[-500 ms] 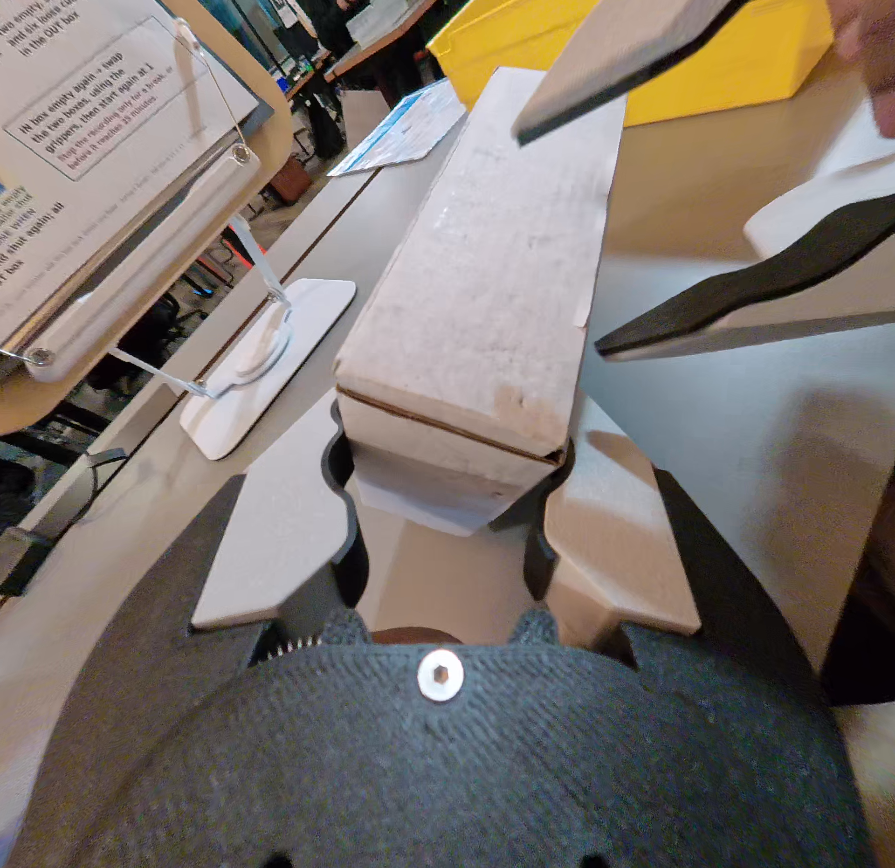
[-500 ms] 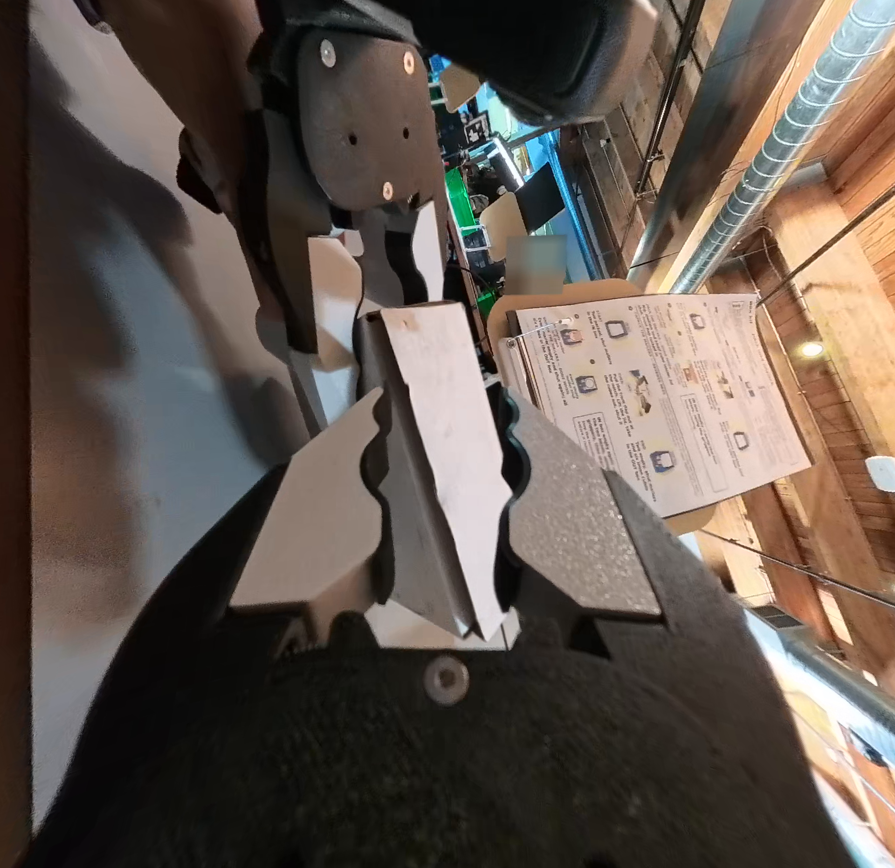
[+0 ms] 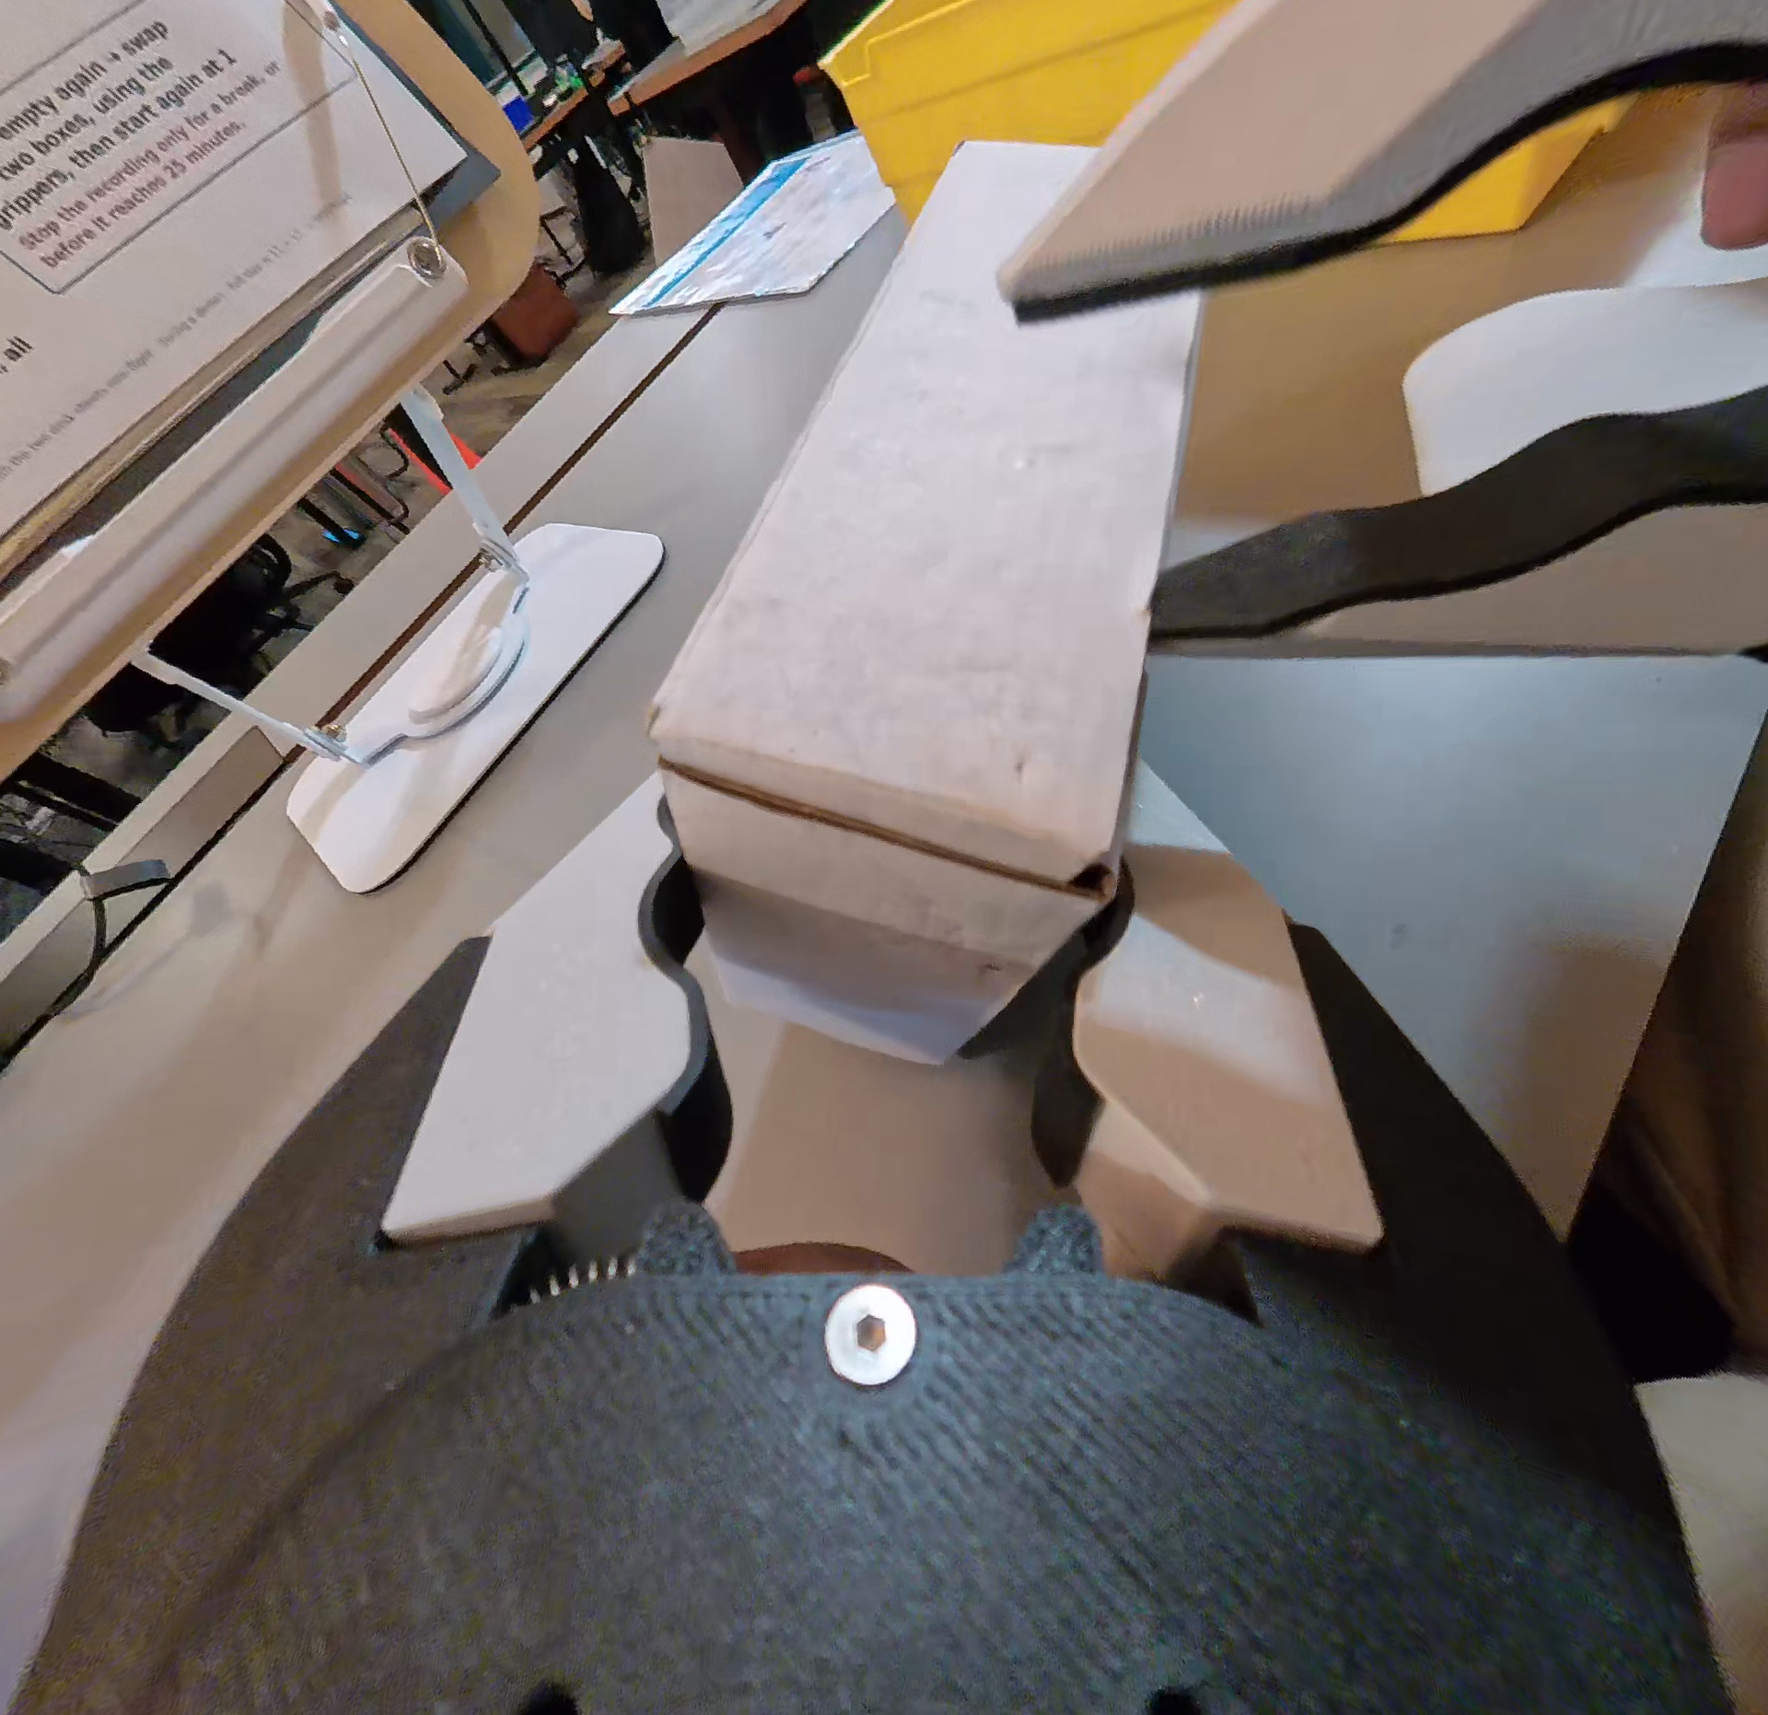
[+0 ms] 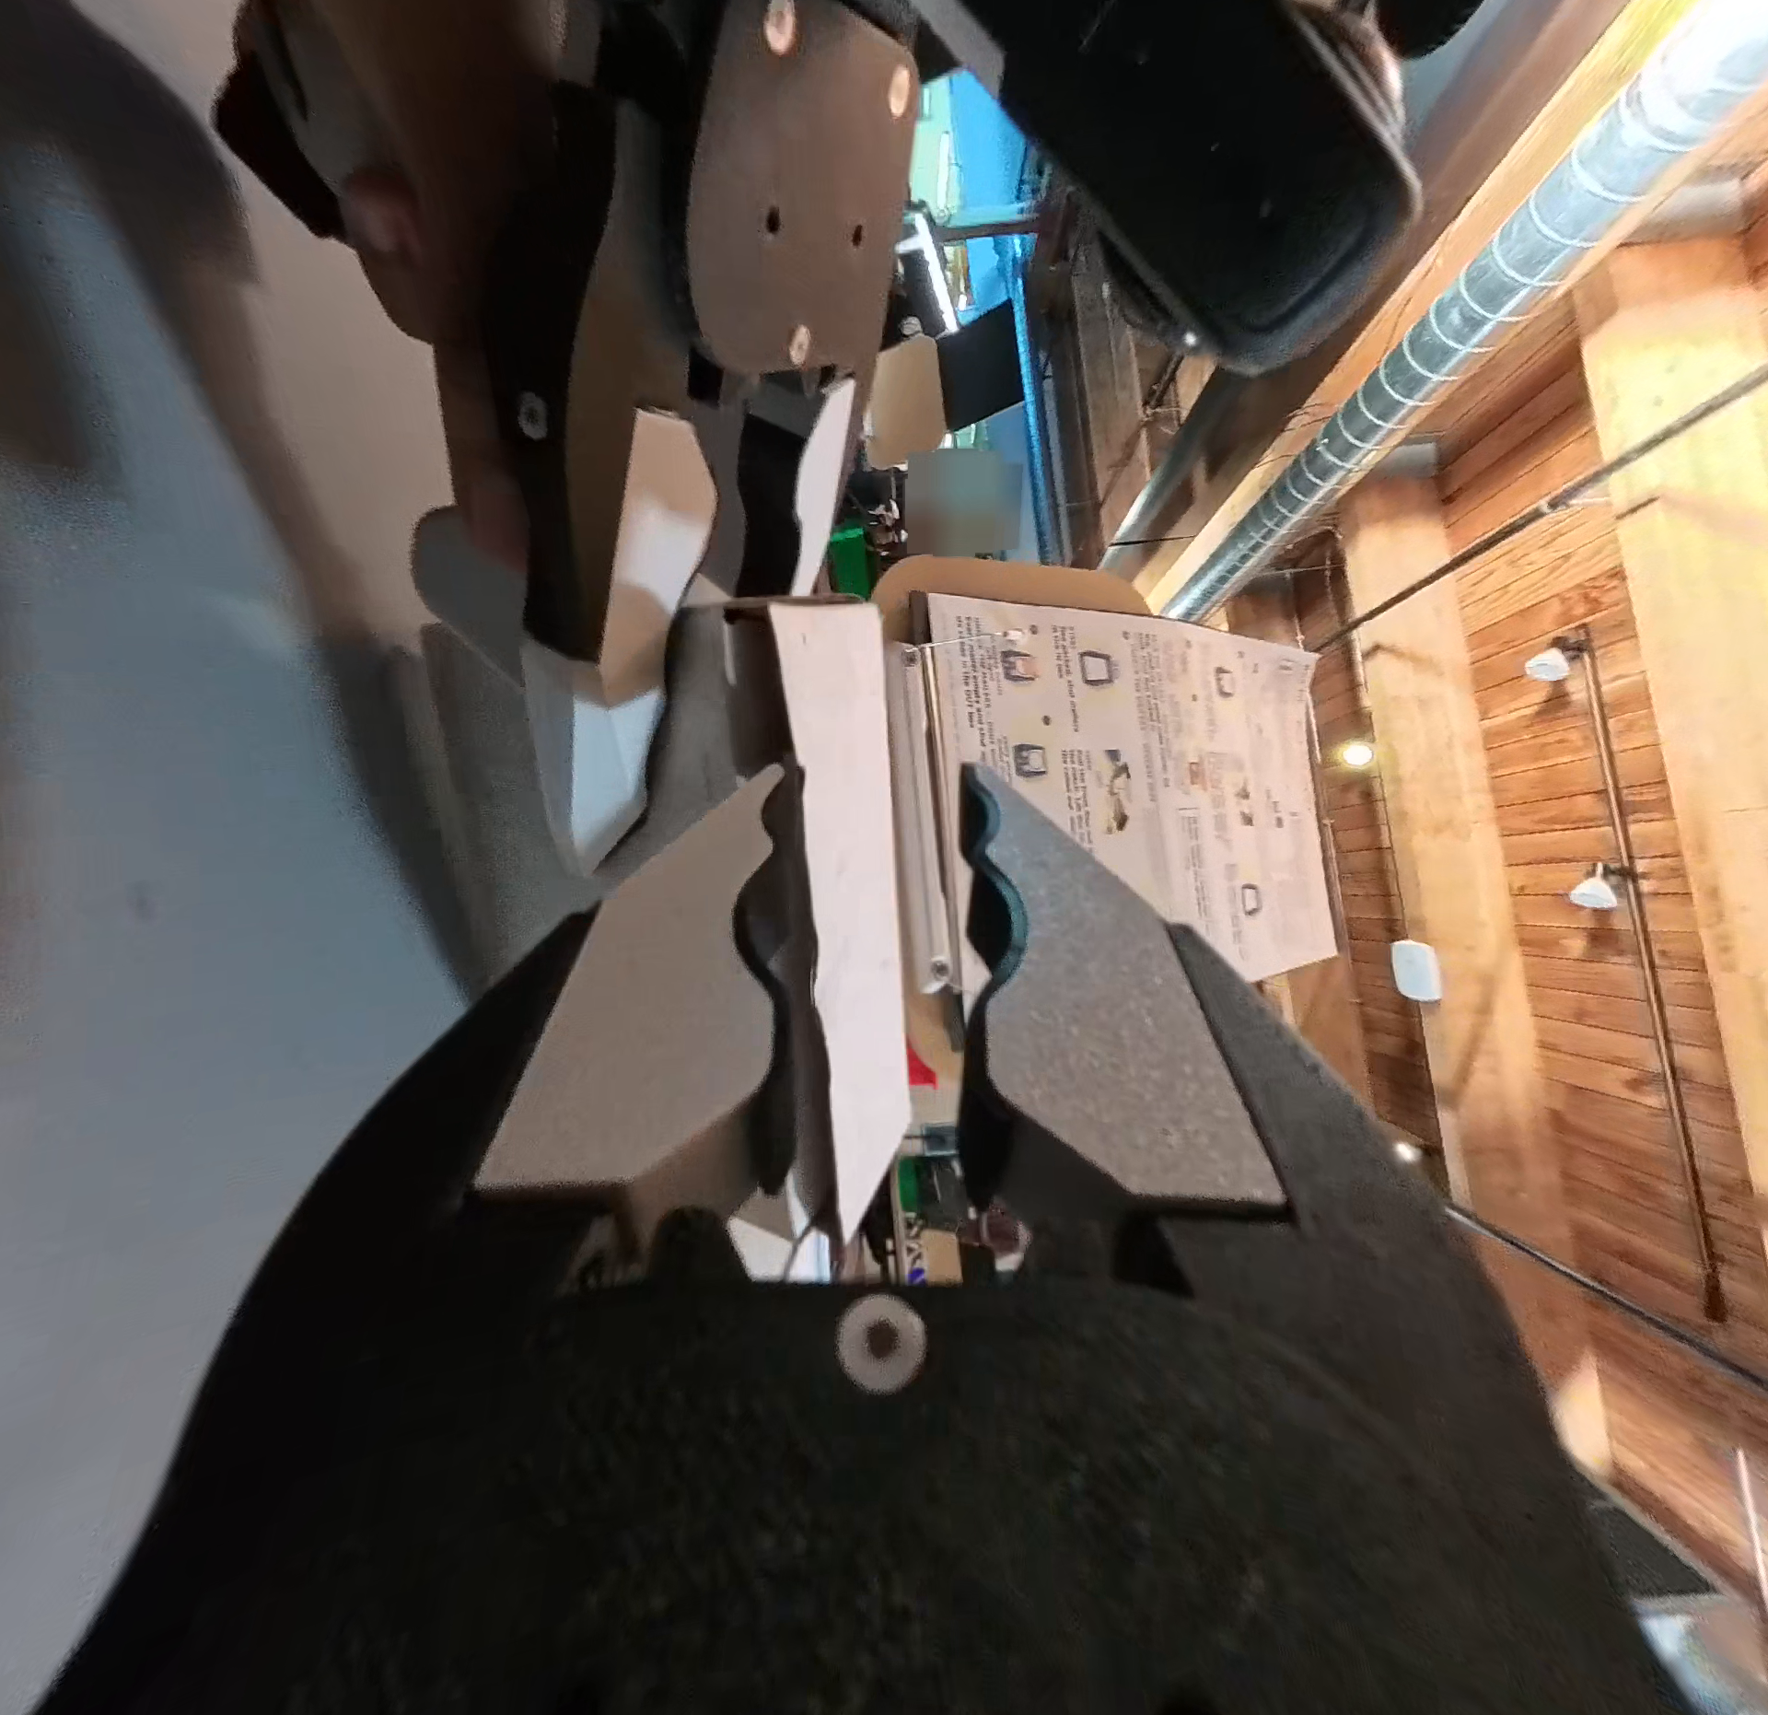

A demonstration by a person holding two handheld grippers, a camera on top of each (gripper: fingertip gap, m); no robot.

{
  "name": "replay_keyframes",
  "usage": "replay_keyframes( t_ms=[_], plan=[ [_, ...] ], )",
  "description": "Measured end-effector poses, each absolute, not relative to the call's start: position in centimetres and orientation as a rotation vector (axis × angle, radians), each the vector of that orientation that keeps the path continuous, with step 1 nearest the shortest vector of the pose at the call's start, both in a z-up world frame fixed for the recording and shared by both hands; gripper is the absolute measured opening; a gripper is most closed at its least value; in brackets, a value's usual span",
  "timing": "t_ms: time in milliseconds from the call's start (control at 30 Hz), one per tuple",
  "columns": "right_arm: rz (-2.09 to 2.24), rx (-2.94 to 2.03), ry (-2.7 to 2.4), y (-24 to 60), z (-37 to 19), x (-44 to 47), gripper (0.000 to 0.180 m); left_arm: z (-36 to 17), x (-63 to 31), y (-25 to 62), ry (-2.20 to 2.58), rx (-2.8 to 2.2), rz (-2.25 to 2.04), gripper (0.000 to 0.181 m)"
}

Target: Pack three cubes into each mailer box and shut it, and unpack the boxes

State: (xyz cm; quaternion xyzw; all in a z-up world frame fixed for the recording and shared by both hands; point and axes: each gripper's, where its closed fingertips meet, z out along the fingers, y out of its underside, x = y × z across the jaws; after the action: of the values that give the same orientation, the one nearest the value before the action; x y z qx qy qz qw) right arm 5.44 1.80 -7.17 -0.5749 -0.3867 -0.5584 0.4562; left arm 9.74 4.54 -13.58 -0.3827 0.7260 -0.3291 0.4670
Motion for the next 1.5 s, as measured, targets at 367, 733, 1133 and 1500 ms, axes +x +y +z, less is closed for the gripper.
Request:
replay_keyframes(
  t_ms=[367,733,1133,1500],
  plan=[
    [-1.174,-1.405,-0.674,0.7,-3.3,6.0,0.005,-14.7,9.8,3.3,1.823,-0.691,-0.6,0.076],
    [-1.221,-1.4,-0.766,0.6,-4.5,5.5,0.0,-9.3,6.5,2.5,1.691,-0.503,-1.002,0.077],
    [-0.847,-1.507,-0.814,0.8,-7.6,3.6,0.006,-7.4,7.4,3.6,1.552,-0.677,-1.031,0.025],
    [-0.546,-1.723,-0.21,1.0,-8.0,10.9,0.028,-7.0,7.2,3.1,1.538,-0.667,-1.07,0.02]
  ],
)
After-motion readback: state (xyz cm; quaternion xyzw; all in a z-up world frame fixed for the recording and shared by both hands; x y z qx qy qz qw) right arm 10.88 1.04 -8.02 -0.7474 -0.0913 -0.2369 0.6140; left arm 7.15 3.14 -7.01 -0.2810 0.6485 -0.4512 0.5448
